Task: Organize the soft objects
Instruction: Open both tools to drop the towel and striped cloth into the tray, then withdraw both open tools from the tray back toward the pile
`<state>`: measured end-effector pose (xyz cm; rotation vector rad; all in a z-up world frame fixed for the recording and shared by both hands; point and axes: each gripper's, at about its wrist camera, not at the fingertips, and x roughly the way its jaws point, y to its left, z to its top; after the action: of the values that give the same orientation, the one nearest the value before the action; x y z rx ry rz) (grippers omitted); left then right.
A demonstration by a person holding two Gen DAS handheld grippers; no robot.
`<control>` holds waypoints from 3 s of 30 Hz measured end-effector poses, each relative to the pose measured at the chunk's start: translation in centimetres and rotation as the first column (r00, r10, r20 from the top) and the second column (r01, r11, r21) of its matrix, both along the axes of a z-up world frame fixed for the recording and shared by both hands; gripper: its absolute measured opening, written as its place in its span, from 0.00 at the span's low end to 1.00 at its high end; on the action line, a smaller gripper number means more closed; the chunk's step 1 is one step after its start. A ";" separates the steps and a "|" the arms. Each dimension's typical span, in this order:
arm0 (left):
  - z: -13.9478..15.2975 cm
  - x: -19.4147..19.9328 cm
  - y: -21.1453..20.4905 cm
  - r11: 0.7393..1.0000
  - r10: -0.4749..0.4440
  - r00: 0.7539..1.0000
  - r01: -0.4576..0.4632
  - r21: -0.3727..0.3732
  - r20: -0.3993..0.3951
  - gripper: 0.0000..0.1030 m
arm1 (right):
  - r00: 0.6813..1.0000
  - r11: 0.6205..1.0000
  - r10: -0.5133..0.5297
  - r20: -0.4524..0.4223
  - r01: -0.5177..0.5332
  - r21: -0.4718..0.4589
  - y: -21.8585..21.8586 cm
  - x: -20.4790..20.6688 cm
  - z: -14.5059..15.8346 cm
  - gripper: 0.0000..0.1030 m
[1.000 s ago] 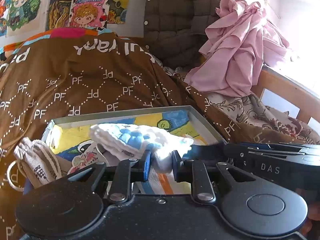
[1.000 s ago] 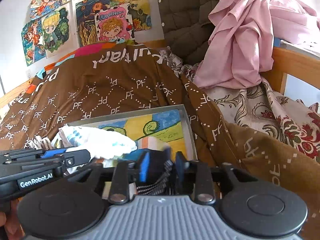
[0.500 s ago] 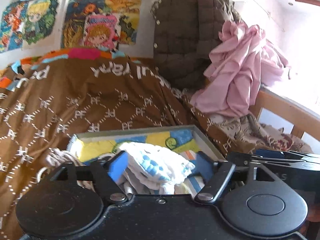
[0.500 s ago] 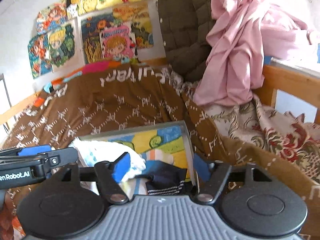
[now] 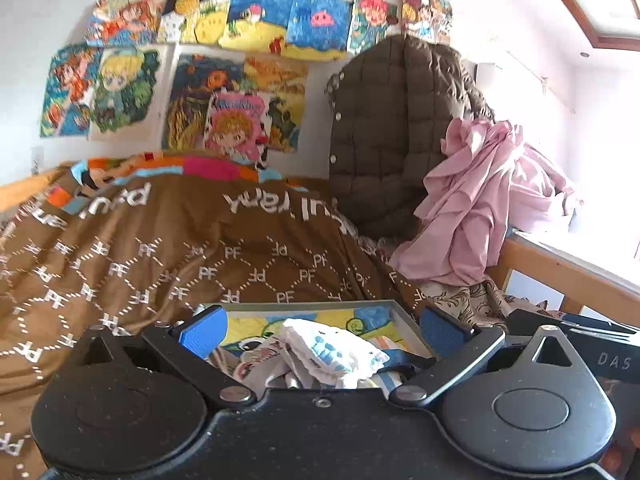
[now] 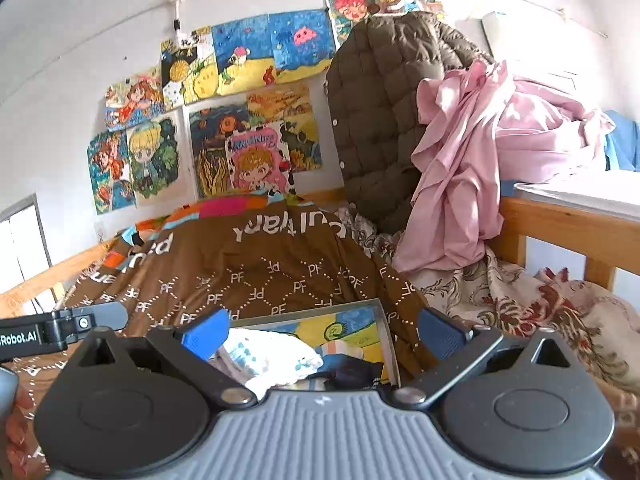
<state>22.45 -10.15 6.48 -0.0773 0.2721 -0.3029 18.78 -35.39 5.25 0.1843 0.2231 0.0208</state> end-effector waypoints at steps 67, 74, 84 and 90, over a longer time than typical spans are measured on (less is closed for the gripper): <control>-5.0 -17.1 11.9 0.982 0.185 0.968 -0.190 -0.015 -0.169 0.99 | 0.964 0.949 0.225 -0.139 -0.249 -0.193 14.2 -16.7 -3.7 1.00; -4.5 -15.4 12.0 0.981 0.192 0.967 -0.186 0.051 -0.167 0.99 | 0.962 0.947 0.231 -0.144 -0.256 -0.193 14.5 -16.5 -3.8 1.00; -5.0 -12.7 12.4 0.985 0.170 0.970 -0.160 0.071 -0.173 0.99 | 0.962 0.952 0.218 -0.165 -0.247 -0.182 14.3 -15.4 -4.0 1.00; -5.4 -11.7 11.9 0.986 0.146 0.979 -0.132 0.103 -0.144 0.99 | 0.956 0.949 0.227 -0.186 -0.260 -0.178 14.0 -13.2 -3.9 1.00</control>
<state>10.77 1.70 1.03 -0.0276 0.4290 -0.1448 5.60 -21.38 1.38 -0.0446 0.4090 0.2301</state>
